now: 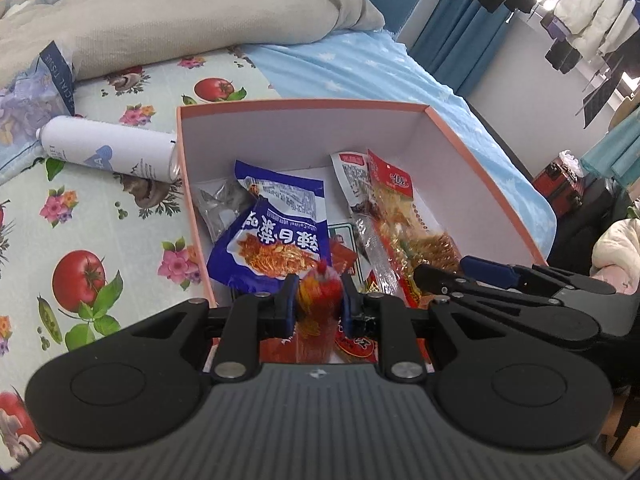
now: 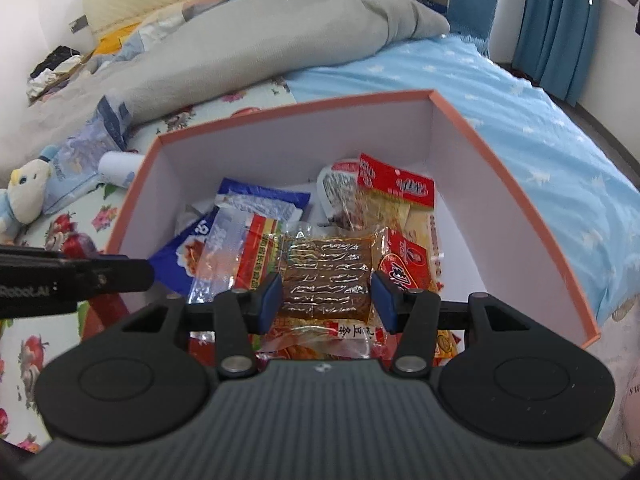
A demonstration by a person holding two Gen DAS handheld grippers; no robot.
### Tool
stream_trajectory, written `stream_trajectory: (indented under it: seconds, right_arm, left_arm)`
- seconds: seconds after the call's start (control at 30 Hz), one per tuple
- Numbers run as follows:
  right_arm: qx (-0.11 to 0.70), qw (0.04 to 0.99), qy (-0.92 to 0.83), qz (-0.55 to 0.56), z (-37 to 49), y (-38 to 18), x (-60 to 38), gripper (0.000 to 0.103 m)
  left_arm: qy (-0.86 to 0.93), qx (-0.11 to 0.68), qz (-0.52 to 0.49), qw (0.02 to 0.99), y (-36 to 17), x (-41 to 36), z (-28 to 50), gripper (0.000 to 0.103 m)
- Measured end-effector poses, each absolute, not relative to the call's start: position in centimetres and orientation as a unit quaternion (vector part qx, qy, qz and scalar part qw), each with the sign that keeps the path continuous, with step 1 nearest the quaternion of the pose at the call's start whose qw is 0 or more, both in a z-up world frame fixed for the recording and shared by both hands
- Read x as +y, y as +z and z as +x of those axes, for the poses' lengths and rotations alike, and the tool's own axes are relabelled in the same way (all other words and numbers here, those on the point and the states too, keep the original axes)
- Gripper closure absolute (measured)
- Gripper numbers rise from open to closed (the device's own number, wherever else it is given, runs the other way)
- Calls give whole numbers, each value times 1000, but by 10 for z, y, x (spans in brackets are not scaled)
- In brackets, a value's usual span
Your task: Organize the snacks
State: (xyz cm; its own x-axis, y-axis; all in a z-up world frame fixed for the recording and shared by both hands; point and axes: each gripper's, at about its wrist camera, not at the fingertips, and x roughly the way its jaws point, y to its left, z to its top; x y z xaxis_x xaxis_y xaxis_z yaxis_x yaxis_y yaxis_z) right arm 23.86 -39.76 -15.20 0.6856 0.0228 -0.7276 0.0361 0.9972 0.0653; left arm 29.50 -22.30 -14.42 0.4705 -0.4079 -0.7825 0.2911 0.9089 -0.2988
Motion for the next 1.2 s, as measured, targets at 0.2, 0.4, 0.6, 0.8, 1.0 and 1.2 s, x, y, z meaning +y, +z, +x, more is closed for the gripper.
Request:
stream_trajectory:
  seconds: [0.2,0.4,0.6,0.8,1.0,1.2]
  right_arm:
    - [395,917,-8,50,237,-147,-403,48]
    - [367,929,-7,52,228,-124,-403,44]
    - [327,944,-7,51,215,-89,-399,44]
    - [286,956,-5,62,193,-52,-394,44]
    - [253,965,-10,72,163,-25,-389,44]
    - [233,970,-15,74,133,-12,-384,44]
  left_arm:
    - [-195,460,-58,864,-132,-220,294,49]
    - [-197,436,-43,877,-109,-218,284,48]
    - [-201,405,-41,891,-77,-209,270,48]
    - [-204,362,-36,909,-35,-198,245,48]
    - [-209,323,-35,922,0,-186,214,48]
    - [-213,293,-35,932,24,-177,179,48]
